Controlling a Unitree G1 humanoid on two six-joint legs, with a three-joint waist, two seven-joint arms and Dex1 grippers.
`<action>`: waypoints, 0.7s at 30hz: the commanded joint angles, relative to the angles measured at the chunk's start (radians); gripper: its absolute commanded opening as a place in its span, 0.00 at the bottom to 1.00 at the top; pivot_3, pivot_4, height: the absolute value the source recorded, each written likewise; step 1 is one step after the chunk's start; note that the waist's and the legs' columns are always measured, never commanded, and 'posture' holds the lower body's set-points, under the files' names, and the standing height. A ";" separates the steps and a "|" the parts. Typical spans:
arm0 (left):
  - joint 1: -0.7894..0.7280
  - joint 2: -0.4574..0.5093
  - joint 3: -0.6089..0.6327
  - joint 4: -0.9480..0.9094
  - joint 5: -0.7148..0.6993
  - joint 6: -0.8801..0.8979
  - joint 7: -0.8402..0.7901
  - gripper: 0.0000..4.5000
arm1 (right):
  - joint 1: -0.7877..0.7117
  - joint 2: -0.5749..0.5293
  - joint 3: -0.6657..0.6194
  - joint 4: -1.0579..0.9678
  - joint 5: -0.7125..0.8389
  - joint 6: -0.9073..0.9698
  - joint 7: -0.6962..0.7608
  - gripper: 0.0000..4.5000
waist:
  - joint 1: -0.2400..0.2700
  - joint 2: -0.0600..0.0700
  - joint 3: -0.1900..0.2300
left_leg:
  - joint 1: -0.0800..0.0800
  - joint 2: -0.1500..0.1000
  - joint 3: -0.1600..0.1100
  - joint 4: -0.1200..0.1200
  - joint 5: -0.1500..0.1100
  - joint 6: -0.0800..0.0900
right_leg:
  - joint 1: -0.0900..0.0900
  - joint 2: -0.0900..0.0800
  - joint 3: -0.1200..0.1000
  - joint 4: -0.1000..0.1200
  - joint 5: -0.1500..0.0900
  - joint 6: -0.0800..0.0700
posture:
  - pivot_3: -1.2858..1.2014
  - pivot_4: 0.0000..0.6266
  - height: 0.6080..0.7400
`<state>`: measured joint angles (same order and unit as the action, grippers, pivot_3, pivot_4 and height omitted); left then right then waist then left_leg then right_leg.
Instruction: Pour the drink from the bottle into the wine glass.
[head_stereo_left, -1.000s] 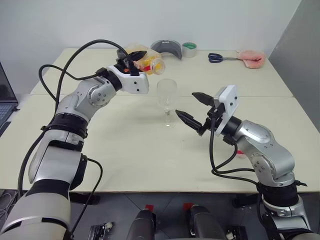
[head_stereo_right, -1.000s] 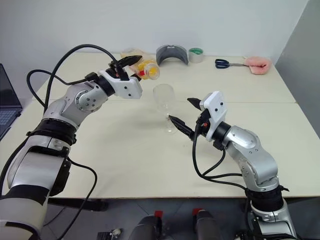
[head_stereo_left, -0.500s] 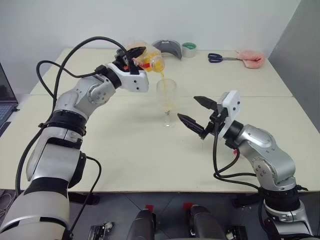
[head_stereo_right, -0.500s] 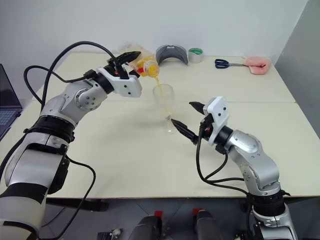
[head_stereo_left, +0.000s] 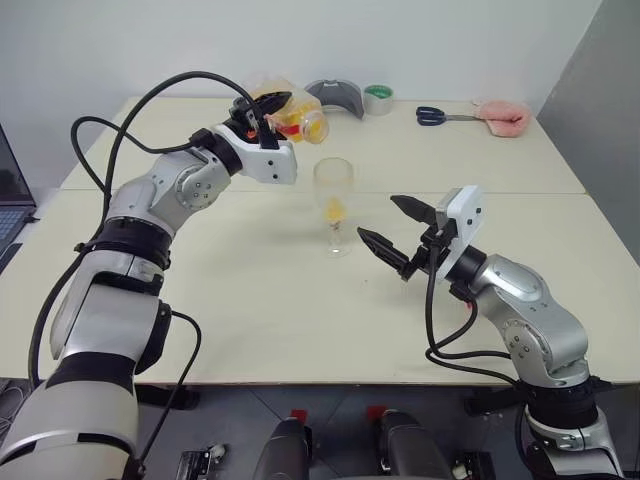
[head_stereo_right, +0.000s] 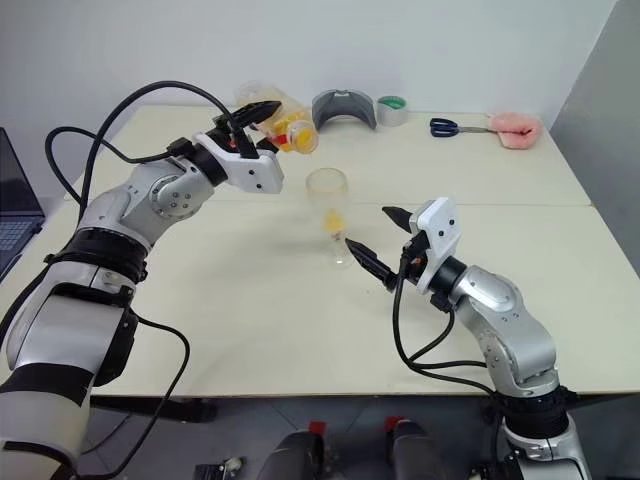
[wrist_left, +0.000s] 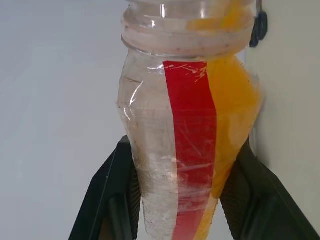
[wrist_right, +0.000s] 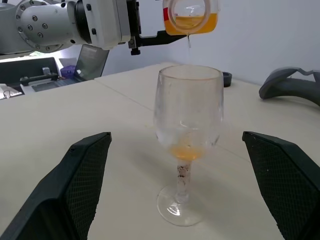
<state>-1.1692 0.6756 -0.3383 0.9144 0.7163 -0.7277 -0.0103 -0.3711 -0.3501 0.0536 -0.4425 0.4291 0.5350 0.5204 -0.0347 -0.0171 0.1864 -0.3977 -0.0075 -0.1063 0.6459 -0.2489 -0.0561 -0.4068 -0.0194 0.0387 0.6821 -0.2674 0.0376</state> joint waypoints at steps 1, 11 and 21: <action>-0.045 0.021 0.007 -0.013 -0.001 -0.006 0.032 0.39 | -0.001 0.005 -0.015 -0.050 0.010 -0.027 -0.005 1.00 | 0.000 0.000 0.000 | 0.000 0.000 0.000 0.000 0.000 0.000 | 0.000 0.000 0.000 0.000 0.000 0.000 | 0.52 0.24 1.00; -0.056 0.028 -0.003 -0.005 0.013 -0.008 0.051 0.39 | 0.015 0.011 -0.011 -0.067 0.010 -0.024 -0.011 1.00 | 0.000 0.000 0.000 | 0.000 0.000 0.000 0.000 0.000 0.000 | 0.000 0.000 0.000 0.000 0.000 0.000 | 0.52 0.24 1.00; -0.065 0.030 -0.009 0.004 0.027 -0.015 0.065 0.39 | 0.031 0.015 0.001 -0.083 0.010 -0.019 -0.015 1.00 | 0.000 0.000 0.000 | 0.000 0.000 0.000 0.000 0.000 0.000 | 0.000 0.000 0.000 0.000 0.000 0.000 | 0.52 0.24 1.00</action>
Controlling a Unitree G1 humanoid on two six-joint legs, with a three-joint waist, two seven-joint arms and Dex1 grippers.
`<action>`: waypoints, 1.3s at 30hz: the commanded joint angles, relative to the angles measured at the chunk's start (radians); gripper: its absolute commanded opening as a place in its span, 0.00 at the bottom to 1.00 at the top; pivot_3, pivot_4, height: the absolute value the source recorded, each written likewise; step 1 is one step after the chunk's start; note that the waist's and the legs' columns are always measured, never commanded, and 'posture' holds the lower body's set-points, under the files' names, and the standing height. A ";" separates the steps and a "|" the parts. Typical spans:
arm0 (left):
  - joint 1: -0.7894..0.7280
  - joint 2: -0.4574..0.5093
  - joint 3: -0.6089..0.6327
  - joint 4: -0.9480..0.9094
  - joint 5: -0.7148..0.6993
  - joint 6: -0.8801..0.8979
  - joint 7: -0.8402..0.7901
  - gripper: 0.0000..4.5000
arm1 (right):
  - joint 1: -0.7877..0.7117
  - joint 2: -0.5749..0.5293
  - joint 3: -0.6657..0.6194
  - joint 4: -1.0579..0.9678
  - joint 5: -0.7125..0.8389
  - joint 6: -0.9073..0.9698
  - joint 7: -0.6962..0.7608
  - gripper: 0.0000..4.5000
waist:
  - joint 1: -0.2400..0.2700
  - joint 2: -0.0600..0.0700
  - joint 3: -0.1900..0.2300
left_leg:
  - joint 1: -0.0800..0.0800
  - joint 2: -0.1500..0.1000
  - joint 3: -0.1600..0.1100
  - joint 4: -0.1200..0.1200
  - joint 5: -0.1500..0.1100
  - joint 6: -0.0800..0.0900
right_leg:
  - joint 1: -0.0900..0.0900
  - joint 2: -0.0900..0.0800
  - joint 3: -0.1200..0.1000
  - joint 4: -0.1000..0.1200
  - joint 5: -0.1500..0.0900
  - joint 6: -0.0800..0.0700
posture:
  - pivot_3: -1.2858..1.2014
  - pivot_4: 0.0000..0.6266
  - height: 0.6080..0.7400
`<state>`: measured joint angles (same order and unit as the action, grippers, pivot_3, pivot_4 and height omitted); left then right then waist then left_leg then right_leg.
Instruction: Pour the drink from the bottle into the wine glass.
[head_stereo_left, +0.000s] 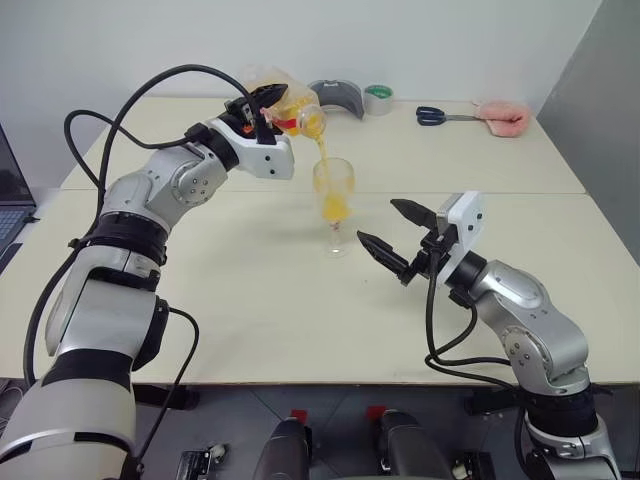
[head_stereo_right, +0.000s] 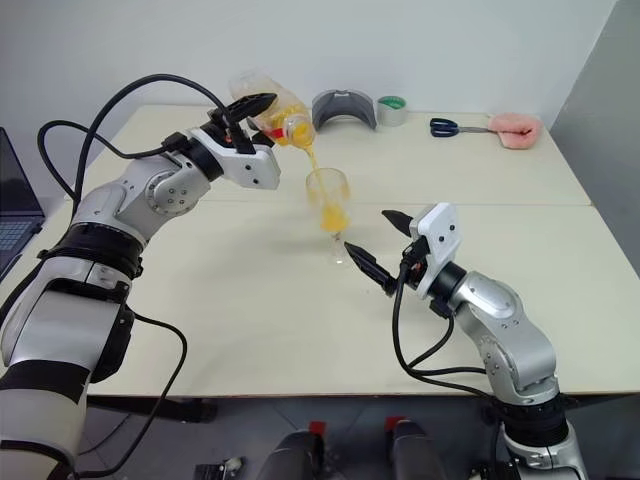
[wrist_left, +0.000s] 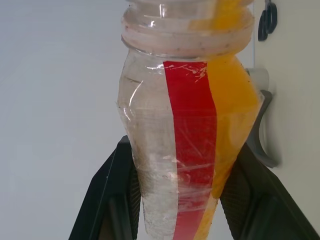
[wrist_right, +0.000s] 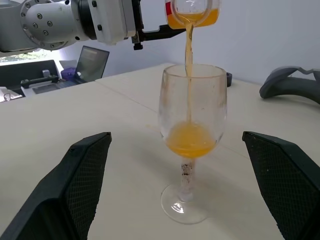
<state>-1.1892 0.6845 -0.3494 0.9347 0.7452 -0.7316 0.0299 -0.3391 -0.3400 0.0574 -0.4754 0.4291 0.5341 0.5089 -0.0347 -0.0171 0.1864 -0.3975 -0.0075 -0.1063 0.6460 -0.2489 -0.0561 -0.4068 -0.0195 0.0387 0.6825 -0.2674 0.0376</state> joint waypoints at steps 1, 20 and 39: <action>-0.046 0.022 0.002 -0.015 -0.001 -0.012 0.027 0.39 | 0.000 0.005 -0.002 -0.052 0.011 -0.018 -0.004 1.00 | 0.000 0.000 0.000 | 0.000 0.000 0.000 0.000 0.000 0.000 | 0.000 0.000 0.000 0.000 0.000 0.000 | 0.52 0.24 1.00; -0.068 0.031 -0.020 0.010 0.029 -0.023 0.066 0.39 | 0.012 0.014 0.012 -0.063 0.011 -0.012 -0.006 1.00 | 0.000 0.000 0.000 | 0.000 0.000 0.000 0.000 0.000 0.000 | 0.000 0.000 0.000 0.000 0.000 0.000 | 0.52 0.24 1.00; -0.080 0.036 -0.037 0.023 0.050 -0.027 0.093 0.39 | 0.013 0.017 0.022 -0.065 0.015 -0.012 -0.009 1.00 | 0.000 0.000 0.000 | 0.000 0.000 0.000 0.000 0.000 0.000 | 0.000 0.000 0.000 0.000 0.000 0.000 | 0.52 0.24 1.00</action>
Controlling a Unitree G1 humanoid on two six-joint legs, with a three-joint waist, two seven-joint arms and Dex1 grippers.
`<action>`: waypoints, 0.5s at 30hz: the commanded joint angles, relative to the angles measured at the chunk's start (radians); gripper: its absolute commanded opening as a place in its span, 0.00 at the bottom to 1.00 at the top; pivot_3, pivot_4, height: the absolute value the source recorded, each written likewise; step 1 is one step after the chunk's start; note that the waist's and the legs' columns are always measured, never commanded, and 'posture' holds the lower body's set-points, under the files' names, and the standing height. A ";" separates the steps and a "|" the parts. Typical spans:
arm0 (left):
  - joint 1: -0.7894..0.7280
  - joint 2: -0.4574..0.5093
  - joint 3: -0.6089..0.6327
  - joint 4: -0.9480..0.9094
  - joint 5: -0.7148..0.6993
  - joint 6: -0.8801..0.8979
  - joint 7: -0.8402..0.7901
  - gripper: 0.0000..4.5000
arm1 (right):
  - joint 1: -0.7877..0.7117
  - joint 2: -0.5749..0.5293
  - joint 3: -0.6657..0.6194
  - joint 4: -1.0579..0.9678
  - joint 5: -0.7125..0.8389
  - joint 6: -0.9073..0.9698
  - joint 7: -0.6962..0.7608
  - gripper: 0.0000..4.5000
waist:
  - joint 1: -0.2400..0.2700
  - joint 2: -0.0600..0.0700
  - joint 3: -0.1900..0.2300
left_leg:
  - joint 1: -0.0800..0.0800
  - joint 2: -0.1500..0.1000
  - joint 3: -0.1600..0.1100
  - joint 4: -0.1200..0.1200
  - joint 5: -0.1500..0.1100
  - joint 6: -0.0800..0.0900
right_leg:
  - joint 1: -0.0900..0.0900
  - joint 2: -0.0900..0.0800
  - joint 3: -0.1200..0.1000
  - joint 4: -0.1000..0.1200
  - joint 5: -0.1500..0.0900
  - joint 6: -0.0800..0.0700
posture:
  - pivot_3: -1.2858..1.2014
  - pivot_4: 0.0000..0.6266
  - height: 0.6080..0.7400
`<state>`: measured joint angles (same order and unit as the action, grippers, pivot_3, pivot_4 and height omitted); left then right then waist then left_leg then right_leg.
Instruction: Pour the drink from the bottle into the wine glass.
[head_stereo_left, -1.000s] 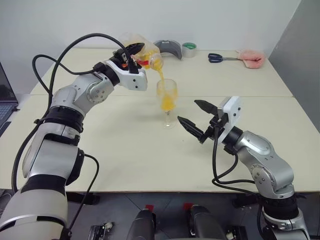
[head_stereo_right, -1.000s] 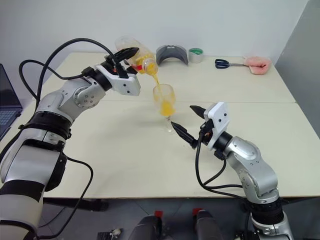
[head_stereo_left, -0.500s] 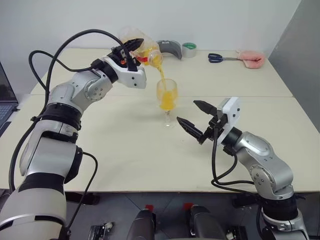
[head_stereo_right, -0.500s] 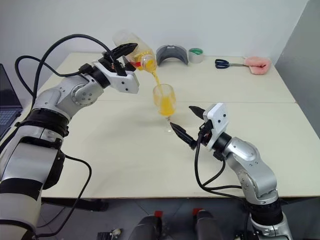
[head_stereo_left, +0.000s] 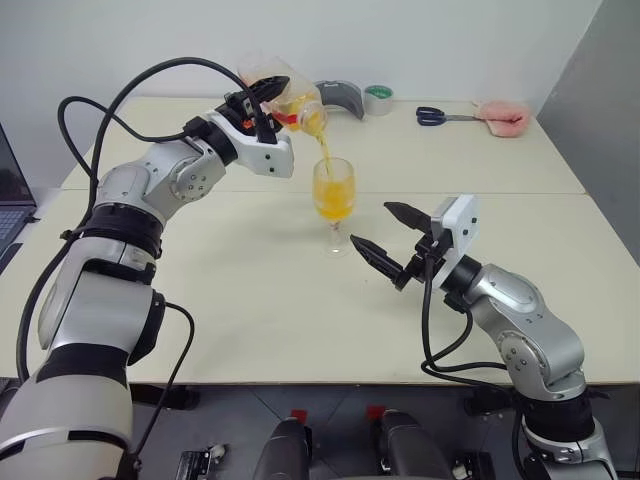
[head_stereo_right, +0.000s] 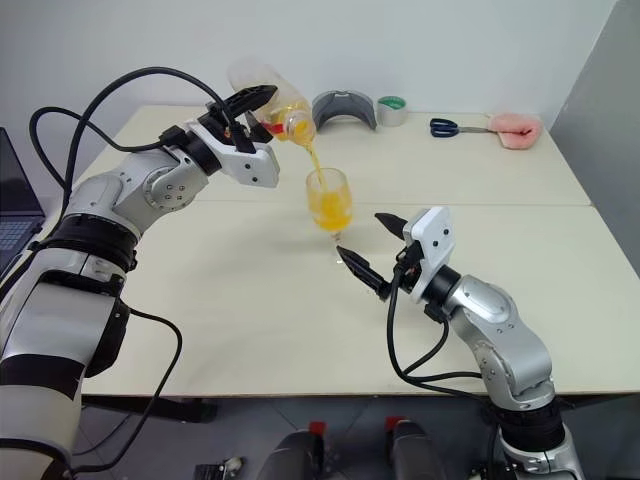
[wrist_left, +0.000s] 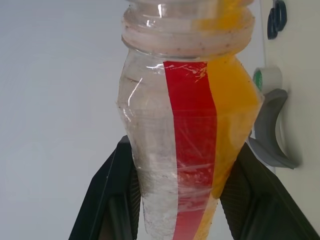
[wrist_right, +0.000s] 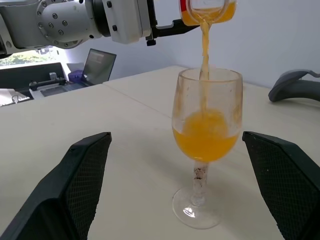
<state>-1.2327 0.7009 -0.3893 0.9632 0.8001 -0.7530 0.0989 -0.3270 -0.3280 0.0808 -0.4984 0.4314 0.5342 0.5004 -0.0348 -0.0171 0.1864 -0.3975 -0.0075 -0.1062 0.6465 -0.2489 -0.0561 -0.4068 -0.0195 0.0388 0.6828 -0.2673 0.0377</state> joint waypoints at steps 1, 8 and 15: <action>-0.036 0.019 0.004 -0.006 -0.005 -0.005 0.024 0.39 | 0.001 0.005 -0.001 -0.042 0.013 -0.012 0.000 1.00 | 0.000 0.000 0.000 | 0.000 0.000 0.000 0.000 0.000 0.000 | 0.000 0.000 0.000 0.000 0.000 0.000 | 0.52 0.24 1.00; -0.033 0.019 0.003 -0.002 -0.003 -0.004 0.025 0.39 | -0.002 0.004 0.000 -0.040 0.014 -0.011 0.001 1.00 | 0.000 0.000 0.000 | 0.000 0.000 0.000 0.000 0.000 0.000 | 0.000 0.000 0.000 0.000 0.000 0.000 | 0.52 0.24 1.00; -0.022 0.004 0.024 0.008 -0.046 0.008 -0.007 0.39 | -0.006 0.007 0.001 -0.038 0.013 -0.014 0.000 1.00 | 0.000 0.000 0.000 | 0.000 0.000 0.000 0.000 0.000 0.000 | 0.000 0.000 0.000 0.000 0.000 0.000 | 0.52 0.24 1.00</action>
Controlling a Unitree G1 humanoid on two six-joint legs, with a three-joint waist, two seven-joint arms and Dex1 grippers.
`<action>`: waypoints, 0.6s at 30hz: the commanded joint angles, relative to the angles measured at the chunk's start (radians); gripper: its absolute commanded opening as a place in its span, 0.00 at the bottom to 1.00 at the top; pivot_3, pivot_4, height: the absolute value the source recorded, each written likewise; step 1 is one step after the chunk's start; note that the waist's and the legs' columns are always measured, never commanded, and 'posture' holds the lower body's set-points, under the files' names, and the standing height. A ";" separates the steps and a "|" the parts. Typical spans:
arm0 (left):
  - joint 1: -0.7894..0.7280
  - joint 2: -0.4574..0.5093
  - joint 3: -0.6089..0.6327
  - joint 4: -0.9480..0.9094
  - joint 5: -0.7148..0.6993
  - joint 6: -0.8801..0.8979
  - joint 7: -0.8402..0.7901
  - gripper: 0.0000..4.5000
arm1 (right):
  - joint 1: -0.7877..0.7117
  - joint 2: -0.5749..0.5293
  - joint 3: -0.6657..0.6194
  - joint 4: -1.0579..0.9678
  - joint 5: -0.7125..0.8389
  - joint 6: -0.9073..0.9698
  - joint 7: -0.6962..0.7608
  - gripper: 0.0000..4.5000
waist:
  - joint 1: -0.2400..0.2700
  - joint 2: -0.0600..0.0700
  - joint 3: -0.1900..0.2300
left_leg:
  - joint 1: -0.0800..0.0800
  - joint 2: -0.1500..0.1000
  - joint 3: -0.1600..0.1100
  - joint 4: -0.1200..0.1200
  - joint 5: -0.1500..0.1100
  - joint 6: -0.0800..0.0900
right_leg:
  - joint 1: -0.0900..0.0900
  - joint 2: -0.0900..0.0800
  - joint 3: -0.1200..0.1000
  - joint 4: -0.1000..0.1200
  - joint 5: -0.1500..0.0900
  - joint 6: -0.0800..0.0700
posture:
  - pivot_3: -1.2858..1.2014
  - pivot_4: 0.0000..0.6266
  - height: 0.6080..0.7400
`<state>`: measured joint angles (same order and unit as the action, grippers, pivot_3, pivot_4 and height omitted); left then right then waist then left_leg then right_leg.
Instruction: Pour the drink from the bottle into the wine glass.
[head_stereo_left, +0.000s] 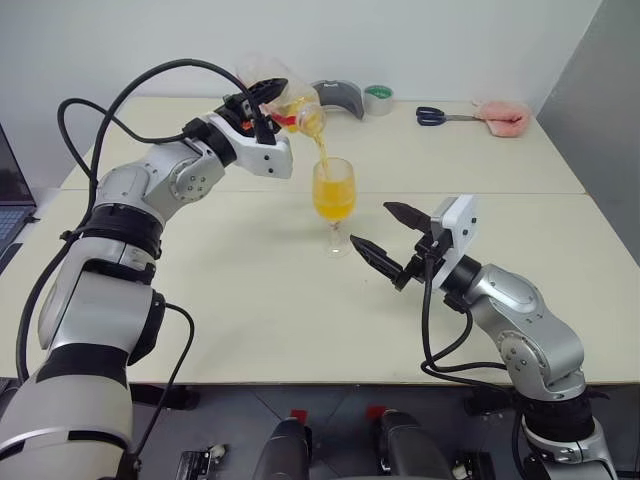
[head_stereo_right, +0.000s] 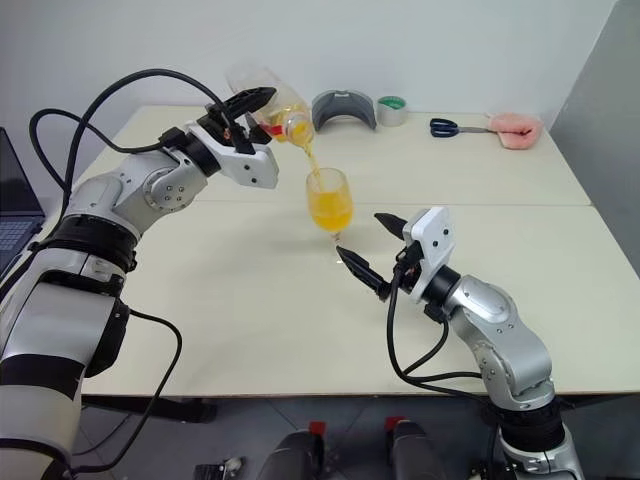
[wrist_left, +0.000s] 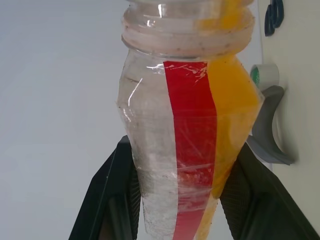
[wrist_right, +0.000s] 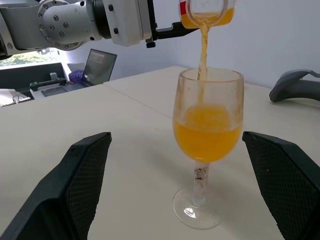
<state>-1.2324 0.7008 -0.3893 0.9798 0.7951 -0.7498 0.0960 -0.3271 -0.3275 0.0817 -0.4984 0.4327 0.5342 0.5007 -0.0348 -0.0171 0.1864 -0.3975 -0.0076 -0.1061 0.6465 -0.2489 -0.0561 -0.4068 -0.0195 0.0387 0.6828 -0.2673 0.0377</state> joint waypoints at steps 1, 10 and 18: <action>-0.014 0.000 0.029 -0.017 -0.053 0.006 -0.013 0.39 | -0.006 0.008 -0.001 -0.038 0.012 -0.014 -0.001 1.00 | 0.000 0.000 0.000 | 0.000 0.000 0.000 0.000 0.000 0.000 | 0.000 0.000 0.000 0.000 0.000 0.000 | 0.52 0.24 1.00; 0.087 -0.069 0.130 -0.113 -0.267 0.125 -0.155 0.39 | -0.011 0.015 0.000 -0.038 0.009 -0.014 -0.006 1.00 | 0.000 0.000 0.000 | 0.000 0.000 0.000 0.000 0.000 0.000 | 0.000 0.000 0.000 0.001 0.000 0.000 | 0.52 0.24 1.00; 0.282 -0.186 0.343 -0.426 -0.603 0.536 -0.344 0.39 | -0.018 0.012 0.007 -0.052 0.011 0.002 -0.001 1.00 | -0.004 0.000 0.000 | 0.000 0.000 0.000 0.001 0.000 0.000 | 0.000 0.000 0.001 0.002 0.000 -0.001 | 0.52 0.24 1.00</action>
<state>-0.9561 0.5174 -0.1241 0.6614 0.2827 -0.3277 -0.2267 -0.3295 -0.3084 0.0864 -0.4989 0.4322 0.5356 0.4977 -0.0391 -0.0171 0.1864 -0.3972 -0.0072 -0.1065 0.6478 -0.2488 -0.0561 -0.4068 -0.0196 0.0393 0.6851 -0.2670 0.0370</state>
